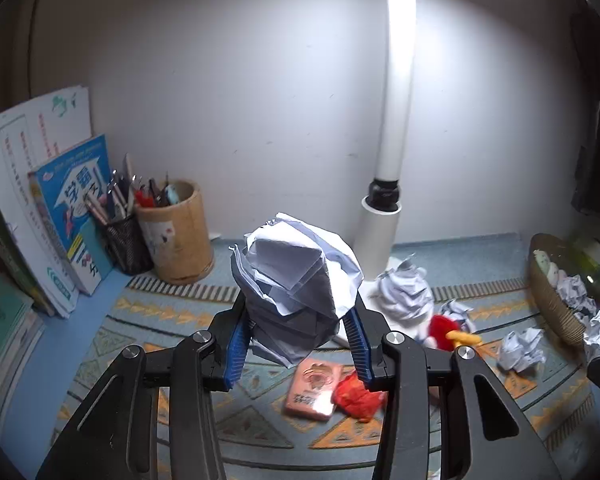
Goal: Organize objects
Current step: 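Carry both paper balls over the brown bowl with both tools, then open both tools to drop the paper balls into the bowl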
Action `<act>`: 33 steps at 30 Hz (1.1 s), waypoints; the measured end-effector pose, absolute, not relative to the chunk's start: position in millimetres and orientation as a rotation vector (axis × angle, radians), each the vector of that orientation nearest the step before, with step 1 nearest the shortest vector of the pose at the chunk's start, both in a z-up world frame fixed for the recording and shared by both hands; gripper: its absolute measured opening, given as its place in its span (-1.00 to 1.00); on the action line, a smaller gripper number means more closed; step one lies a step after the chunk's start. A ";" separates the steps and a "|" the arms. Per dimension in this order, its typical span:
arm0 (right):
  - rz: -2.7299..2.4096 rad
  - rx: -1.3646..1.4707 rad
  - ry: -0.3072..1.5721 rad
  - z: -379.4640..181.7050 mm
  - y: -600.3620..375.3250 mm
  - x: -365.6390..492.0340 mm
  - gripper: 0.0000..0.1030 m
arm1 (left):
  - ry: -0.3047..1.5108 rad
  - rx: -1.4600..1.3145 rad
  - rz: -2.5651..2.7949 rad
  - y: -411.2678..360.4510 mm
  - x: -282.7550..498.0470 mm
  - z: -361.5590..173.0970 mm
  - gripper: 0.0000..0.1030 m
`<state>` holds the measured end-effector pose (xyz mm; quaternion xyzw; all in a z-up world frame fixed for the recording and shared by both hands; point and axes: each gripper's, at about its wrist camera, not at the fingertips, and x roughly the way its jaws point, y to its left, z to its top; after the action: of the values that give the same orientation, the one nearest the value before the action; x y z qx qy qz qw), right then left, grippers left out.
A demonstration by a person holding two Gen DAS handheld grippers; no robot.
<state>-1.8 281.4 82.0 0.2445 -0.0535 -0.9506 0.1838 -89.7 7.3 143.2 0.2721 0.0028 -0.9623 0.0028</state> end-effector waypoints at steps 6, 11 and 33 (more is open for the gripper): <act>-2.764 0.612 -0.100 136.8 323.4 -12.1 -0.14 | -0.007 0.805 -3.233 104.2 -97.9 195.5 -0.22; -2.863 0.650 -0.097 161.4 382.2 -37.3 -0.14 | -0.108 0.884 -3.379 198.9 -114.3 202.3 -0.22; -2.919 1.068 -0.202 113.5 480.6 -92.2 1.00 | -0.202 1.439 -3.357 311.6 -168.1 106.7 0.99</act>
<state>-92.2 480.6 113.5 0.3430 -0.0648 -0.9370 0.0135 -168.1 311.6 106.7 0.3803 -0.0534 -0.8873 -0.2555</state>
